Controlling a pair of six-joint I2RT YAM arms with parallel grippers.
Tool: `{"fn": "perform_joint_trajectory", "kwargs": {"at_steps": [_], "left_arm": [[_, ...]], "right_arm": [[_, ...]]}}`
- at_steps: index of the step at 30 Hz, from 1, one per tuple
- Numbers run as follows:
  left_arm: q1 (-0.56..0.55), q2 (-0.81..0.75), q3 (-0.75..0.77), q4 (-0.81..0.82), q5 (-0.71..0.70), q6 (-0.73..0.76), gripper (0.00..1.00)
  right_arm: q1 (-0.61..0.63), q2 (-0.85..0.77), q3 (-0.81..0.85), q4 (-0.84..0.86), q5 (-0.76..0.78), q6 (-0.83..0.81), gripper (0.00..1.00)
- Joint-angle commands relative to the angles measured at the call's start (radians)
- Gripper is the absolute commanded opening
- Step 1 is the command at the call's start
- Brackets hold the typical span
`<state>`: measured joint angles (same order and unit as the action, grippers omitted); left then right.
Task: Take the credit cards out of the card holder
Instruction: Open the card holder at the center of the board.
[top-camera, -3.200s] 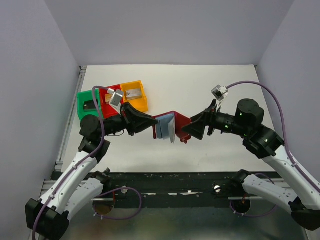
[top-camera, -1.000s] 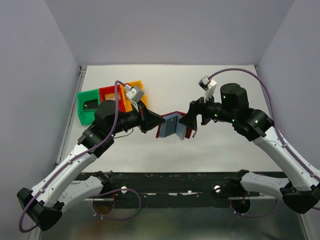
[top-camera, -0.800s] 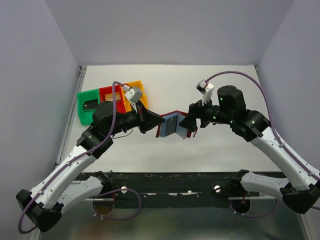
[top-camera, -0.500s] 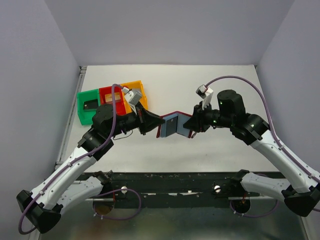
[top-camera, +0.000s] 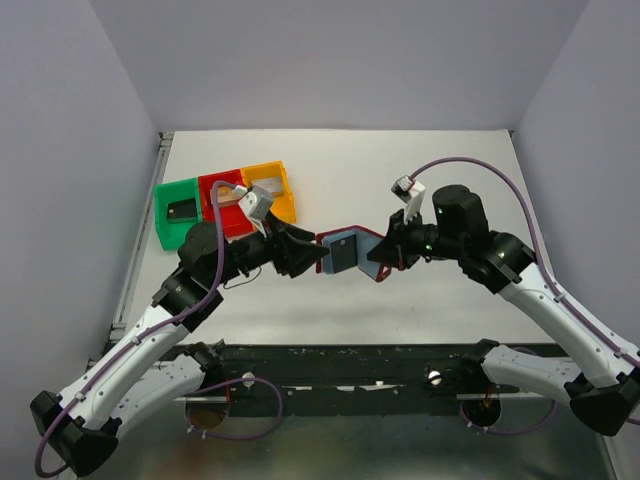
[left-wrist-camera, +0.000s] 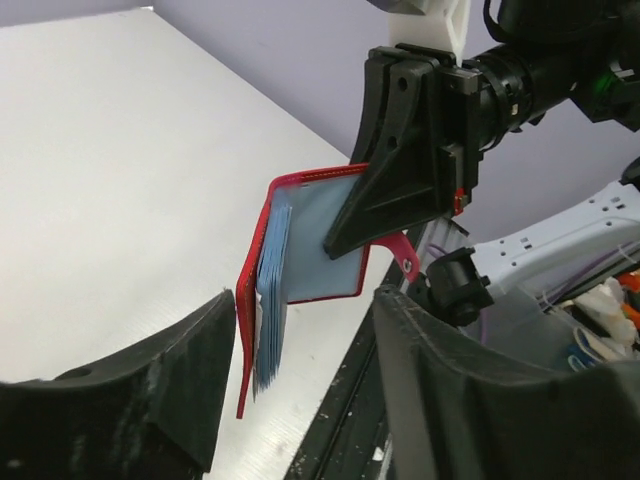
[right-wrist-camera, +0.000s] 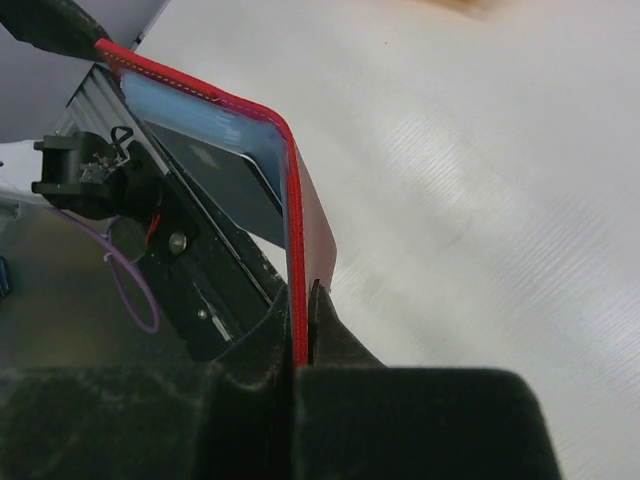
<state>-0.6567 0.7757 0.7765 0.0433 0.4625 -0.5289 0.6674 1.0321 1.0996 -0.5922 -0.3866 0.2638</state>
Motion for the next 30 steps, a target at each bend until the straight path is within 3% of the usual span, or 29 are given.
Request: {"fn": "perform_joint_trajectory", "kwargs": {"at_steps": [1, 2, 3, 13, 30], "left_arm": [[-0.003, -0.035, -0.022, -0.042, -0.111, 0.046, 0.74], [-0.001, -0.038, -0.023, -0.083, -0.134, 0.055, 0.84], [-0.001, -0.044, -0.026, -0.106, -0.154, 0.063, 0.88], [-0.001, -0.131, -0.074, -0.224, -0.424, 0.041, 0.9], [-0.003, -0.207, -0.207, -0.138, -0.325, -0.005, 0.91]], "right_arm": [[-0.005, 0.005, -0.018, 0.034, 0.008, 0.017, 0.0], [-0.005, 0.011, -0.02, 0.038, 0.009, 0.02, 0.0], [-0.005, 0.019, -0.023, 0.04, 0.009, 0.025, 0.0], [-0.022, 0.202, -0.112, 0.201, -0.038, 0.123, 0.0], [-0.141, 0.575, -0.101, 0.338, -0.262, 0.124, 0.0]]}}
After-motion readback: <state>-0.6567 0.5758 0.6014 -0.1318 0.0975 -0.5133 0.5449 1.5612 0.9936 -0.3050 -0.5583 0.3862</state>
